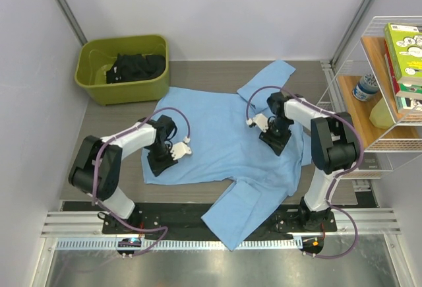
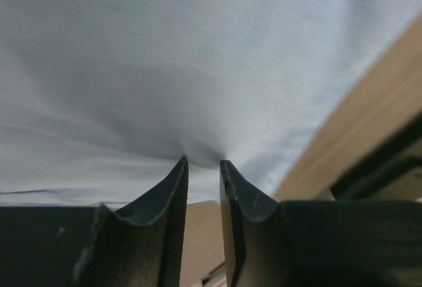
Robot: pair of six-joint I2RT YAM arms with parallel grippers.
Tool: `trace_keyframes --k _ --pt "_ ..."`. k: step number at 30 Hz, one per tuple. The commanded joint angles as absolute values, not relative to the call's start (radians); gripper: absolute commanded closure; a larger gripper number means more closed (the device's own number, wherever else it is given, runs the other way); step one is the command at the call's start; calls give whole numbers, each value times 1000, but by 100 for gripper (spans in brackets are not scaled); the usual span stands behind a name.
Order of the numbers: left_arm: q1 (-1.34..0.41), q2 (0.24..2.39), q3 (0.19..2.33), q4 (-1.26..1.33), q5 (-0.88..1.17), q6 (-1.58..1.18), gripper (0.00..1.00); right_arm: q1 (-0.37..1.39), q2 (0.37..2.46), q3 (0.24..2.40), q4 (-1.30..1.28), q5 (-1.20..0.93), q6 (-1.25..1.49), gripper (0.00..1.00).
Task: Fold and stack the long sleeve shirts
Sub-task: Flatten the shirt out
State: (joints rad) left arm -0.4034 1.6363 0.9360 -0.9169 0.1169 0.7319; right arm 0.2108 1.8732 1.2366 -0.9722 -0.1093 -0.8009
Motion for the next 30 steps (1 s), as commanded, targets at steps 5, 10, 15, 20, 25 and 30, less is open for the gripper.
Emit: trace_keyframes --k 5,10,15,20,25,30 --pt "-403 1450 914 -1109 202 789 64 246 1720 1251 -1135 -403 -740 57" --pt "-402 1358 1038 -1075 296 723 48 103 1787 1583 -951 -474 -394 50" --pt "-402 1342 1057 -885 246 667 28 46 2000 1833 -862 -348 -209 48" --pt "-387 1543 1091 -789 82 620 42 40 2120 1916 -870 -313 -204 51" --pt "-364 1698 1152 -752 35 577 49 40 2038 1784 -922 -302 -276 53" --pt "-368 1778 1117 -819 81 600 56 41 1899 1579 -957 -284 -386 53"
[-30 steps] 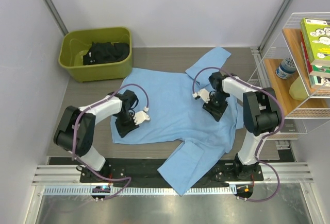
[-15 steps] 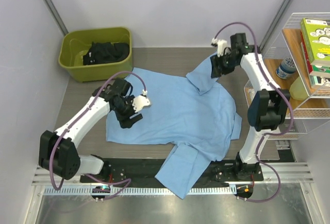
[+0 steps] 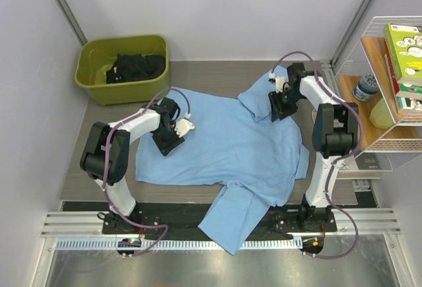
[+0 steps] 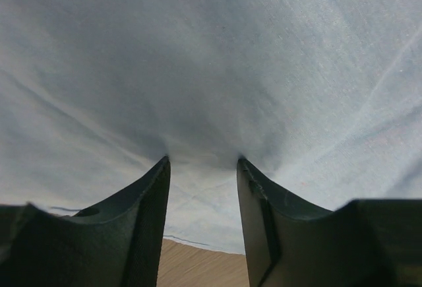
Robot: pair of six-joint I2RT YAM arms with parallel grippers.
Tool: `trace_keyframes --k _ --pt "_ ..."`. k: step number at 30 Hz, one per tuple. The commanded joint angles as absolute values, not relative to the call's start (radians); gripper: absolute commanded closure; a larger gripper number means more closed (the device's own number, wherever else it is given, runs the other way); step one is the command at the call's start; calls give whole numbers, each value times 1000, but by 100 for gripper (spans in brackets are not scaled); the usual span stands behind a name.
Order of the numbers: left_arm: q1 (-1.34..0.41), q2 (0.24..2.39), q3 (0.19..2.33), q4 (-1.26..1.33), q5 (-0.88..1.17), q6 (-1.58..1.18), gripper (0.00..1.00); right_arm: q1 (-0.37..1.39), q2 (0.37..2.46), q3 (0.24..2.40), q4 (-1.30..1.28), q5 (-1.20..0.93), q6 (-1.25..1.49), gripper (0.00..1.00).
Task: Fold and stack the long sleeve shirts
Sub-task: Flatten the shirt out
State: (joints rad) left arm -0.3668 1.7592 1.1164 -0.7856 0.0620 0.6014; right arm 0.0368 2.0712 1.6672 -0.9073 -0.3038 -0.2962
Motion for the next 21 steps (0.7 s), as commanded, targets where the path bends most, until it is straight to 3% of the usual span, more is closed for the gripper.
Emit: trace_keyframes --k 1,10,17,21 --pt "-374 1778 1102 -833 89 609 56 41 1879 1557 -968 -279 -400 53" --pt "-589 1714 993 -948 124 531 63 15 1959 1401 -916 -120 -561 56" --pt "-566 1620 862 -983 81 494 64 -6 1962 1401 -991 -205 -646 56" --pt "-551 1534 853 -979 95 505 50 -3 1890 1454 -1023 -389 -560 53"
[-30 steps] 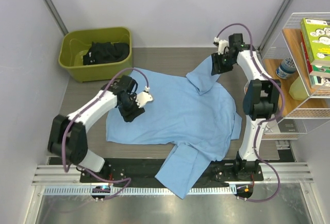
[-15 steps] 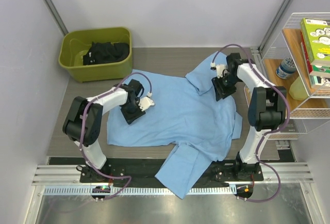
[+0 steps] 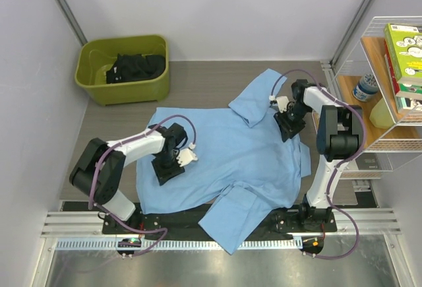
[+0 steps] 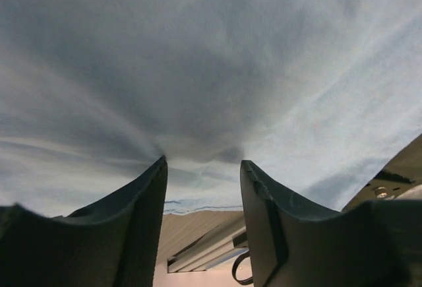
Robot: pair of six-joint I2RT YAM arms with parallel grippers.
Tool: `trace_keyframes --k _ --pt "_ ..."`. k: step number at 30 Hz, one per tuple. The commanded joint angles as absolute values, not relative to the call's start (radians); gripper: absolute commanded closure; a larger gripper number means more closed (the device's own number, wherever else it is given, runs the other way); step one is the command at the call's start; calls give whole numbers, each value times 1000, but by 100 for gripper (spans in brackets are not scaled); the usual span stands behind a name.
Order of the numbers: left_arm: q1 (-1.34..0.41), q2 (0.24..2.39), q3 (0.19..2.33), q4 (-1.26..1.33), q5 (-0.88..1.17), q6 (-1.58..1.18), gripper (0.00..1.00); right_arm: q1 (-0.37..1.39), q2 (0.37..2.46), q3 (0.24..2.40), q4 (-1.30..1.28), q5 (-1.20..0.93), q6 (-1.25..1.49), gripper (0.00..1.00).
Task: Fold and stack the long sleeve shirts
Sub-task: Flatten the shirt out
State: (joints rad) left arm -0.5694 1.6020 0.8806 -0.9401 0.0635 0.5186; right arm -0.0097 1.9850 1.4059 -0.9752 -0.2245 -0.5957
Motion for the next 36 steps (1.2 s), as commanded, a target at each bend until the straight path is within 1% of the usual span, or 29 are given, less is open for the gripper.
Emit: trace_keyframes --k 1,2,5,8,10,12,13,14,18,20,25,30,33,34,35,36 --pt "-551 1517 865 -980 106 503 47 -3 1884 1479 -1014 -406 -526 52" --pt "-552 1506 906 -988 138 503 43 -3 1881 1527 -974 -425 -447 51" --pt "-551 1514 1006 -1023 178 497 31 -3 1893 1629 -884 -477 -339 47" --pt "-549 1499 1086 -1032 216 494 28 -3 1948 1707 -803 -431 -247 45" --pt "-545 1480 1121 -1023 225 485 26 -5 2023 1752 -787 -358 -212 45" --pt "-525 1442 1176 -996 236 450 21 -8 2069 1810 -778 -334 -189 45" --pt "-506 1430 1218 -985 244 436 20 -9 2086 1819 -766 -309 -149 46" --pt "-497 1419 1238 -968 248 405 16 -9 2114 1828 -735 -308 -125 45" --pt "-472 1387 1318 -936 242 333 10 -8 2161 1827 -654 -319 -28 44" --pt "-460 1368 1348 -924 207 304 0 -6 2195 1836 -631 -305 -3 45" --pt "-420 1341 1402 -907 158 253 0 -3 2246 1833 -574 -282 44 43" --pt "-403 1345 1404 -925 109 276 0 0 2309 1851 -516 -320 96 44" --pt "-396 1354 1391 -937 86 311 0 0 2379 1913 -506 -357 130 52" --pt "-393 1356 1373 -940 81 327 0 0 2414 1951 -508 -379 138 60" --pt "-390 1359 1362 -937 83 337 0 0 2428 1972 -506 -393 140 64" --pt "-388 1361 1349 -934 80 348 0 0 2439 1991 -508 -402 147 72"
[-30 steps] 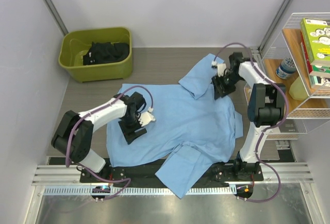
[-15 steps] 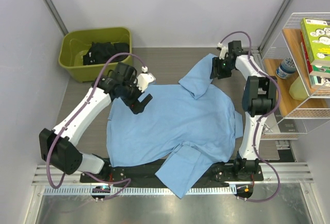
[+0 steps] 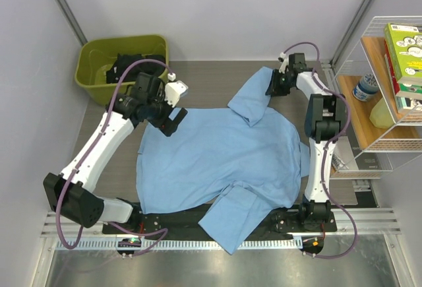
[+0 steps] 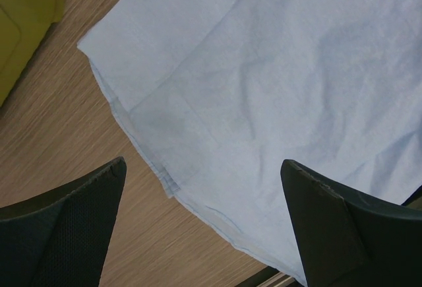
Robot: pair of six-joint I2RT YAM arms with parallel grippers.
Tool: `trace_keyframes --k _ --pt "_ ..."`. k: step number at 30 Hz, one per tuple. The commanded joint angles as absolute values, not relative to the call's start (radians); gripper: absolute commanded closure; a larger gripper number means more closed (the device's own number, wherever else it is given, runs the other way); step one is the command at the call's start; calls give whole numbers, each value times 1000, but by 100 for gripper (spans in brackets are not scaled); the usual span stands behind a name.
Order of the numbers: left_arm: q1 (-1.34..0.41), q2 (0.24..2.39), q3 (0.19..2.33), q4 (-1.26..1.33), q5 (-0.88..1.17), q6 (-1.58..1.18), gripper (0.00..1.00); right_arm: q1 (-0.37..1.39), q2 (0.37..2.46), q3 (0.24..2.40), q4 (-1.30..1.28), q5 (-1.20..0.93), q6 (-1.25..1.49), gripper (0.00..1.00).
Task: Fold and stack the long sleeve shirts
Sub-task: Flatten the shirt out
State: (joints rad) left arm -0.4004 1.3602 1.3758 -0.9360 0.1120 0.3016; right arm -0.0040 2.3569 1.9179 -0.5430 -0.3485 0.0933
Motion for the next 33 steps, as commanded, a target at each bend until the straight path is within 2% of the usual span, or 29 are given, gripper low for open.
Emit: trace_keyframes --k 1,2,3,6,12,15,16,20,22,23,27,33 --pt "-385 1362 1321 -931 80 354 0 0 2448 2031 -508 -425 149 82" --pt "-387 1365 1310 -930 80 371 0 0 2456 2051 -509 -436 146 96" --pt "-387 1374 1299 -927 80 374 0 0 2453 2065 -508 -445 144 99" --pt "-387 1384 1267 -914 84 391 1 0 2402 2108 -494 -472 127 99" --pt "-387 1413 1198 -868 97 388 2 0 2186 2017 -292 -495 187 99" --pt "-387 1424 1190 -861 109 384 2 0 2160 2019 -268 -530 149 99" --pt "-387 1425 1192 -856 112 379 2 0 2170 2064 -360 -532 115 93" --pt "-385 1439 1212 -848 110 373 1 35 2154 2031 -538 -482 81 39" --pt "-385 1442 1215 -841 107 370 1 35 2113 1895 -525 -477 106 31" --pt "-385 1440 1215 -833 109 371 1 37 2076 1849 -506 -476 115 22" --pt "-387 1440 1219 -828 91 374 0 40 2040 1735 -462 -448 152 21" --pt "-385 1445 1221 -830 78 394 0 41 2083 1678 -449 -404 193 26"
